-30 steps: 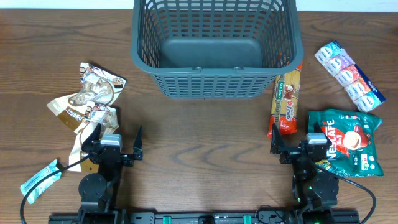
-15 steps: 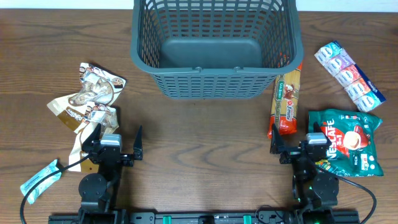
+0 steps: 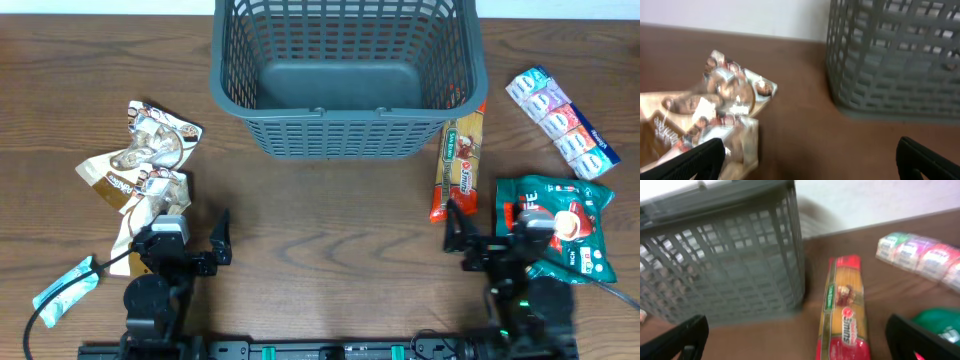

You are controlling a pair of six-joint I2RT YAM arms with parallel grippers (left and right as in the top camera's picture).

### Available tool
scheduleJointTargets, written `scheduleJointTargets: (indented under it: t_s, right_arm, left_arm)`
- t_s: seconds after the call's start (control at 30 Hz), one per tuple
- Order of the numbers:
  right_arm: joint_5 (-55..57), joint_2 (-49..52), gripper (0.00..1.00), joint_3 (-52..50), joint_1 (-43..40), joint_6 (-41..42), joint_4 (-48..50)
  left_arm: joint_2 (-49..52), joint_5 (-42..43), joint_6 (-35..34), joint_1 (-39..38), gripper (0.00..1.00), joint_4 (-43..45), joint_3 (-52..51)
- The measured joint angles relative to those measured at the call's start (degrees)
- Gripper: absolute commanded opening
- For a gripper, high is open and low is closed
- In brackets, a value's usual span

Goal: Pack container
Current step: 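Reach the right gripper to the spaghetti pack and grasp it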

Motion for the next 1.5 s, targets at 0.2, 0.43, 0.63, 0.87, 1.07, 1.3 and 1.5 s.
scheduleJointTargets:
  t_s: [0.2,0.43,0.63,0.87,1.07,1.3,1.5]
  right_arm:
    - [-0.2,21.9,0.99,31.5,-2.0,-2.0,-23.4]
    - [-0.2,51.1,0.99,64.1,-4.2,-5.3,-49.5]
    - [1.8,64.2,0.99,75.1,-4.7,-7.2,-51.6]
    - [3.6,68.9,0.99,73.0,-9.1,-7.7,-49.8]
    - [0.3,69.0,0.99,64.2,-12.9,-10.4,-42.2]
    - [-2.3,70.0,0.99,49.5,-13.2,-11.7,-31.2]
    - [-3.4,73.7,0.99,41.2,-13.2,-11.9,-23.9]
  left_arm:
    - [6.1,0.0,-1.0,0.0,0.99,-7.5,10.3]
    - [14.3,0.1,-1.2,0.0,0.99,-9.5,15.0]
    - [17.5,0.3,-1.2,0.0,0.99,-9.6,15.3]
    - [17.6,0.3,-1.3,0.0,0.99,-9.8,17.7]
    - [17.6,0.3,-1.6,0.0,0.99,-12.0,18.0]
    - [17.6,0.3,-1.7,0.0,0.99,-12.3,18.0]
    - [17.6,0.3,-2.0,0.0,0.99,-12.3,18.0]
